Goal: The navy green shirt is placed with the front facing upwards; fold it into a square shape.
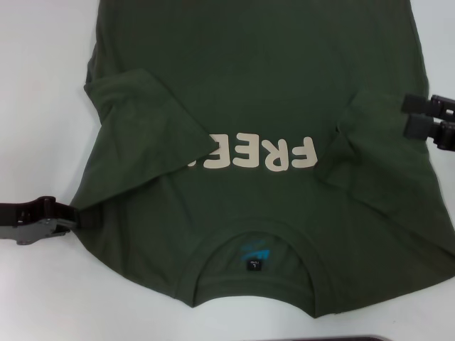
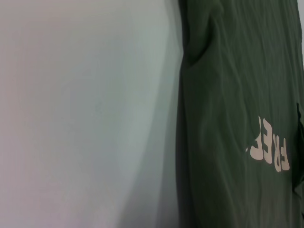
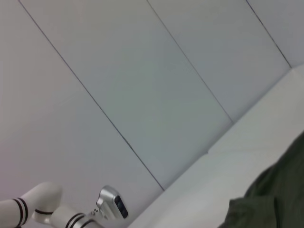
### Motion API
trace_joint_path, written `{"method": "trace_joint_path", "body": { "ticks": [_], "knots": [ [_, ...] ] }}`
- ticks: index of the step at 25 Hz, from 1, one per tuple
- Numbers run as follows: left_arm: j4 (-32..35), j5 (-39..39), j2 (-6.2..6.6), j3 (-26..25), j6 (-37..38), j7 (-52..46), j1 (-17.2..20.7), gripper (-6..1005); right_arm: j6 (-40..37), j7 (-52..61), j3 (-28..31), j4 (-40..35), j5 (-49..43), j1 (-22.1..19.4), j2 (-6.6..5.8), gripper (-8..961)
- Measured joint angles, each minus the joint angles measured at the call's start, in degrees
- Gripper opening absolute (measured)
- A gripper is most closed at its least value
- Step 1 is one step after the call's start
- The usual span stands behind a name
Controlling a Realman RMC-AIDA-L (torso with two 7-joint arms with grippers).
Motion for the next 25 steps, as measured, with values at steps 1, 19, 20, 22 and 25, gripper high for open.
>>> {"method": "trace_joint_path", "body": {
  "ticks": [1, 19, 20, 22, 25],
  "knots": [
    [0.01, 0.00, 0.03, 0.01, 0.14, 0.26, 0.03, 181, 0.00, 0.00, 0.00, 0.00, 0.00, 0.00, 0.00, 946],
    [0.64, -0.38, 0.34, 0.30, 0.95, 1.34, -0.91, 24, 0.63, 20.38, 4.55, -0.35, -22.25, -3.01, -9.78, 944],
    [0.64, -0.39, 0.34, 0.30, 0.96, 1.35, -0.99, 24, 1.00, 21.47, 4.56, -0.38, -24.12, -2.50, -9.83, 944],
    [0.66, -0.40, 0.37, 0.24, 1.01, 1.39, -1.11, 24, 2.31, 22.67, 4.57, -0.43, -27.35, -1.54, -9.66, 944],
    [0.73, -0.41, 0.39, 0.23, 0.75, 1.43, -1.14, 24, 3.91, 23.10, 4.57, -0.22, -30.40, -0.49, -9.28, 944]
  ]
}}
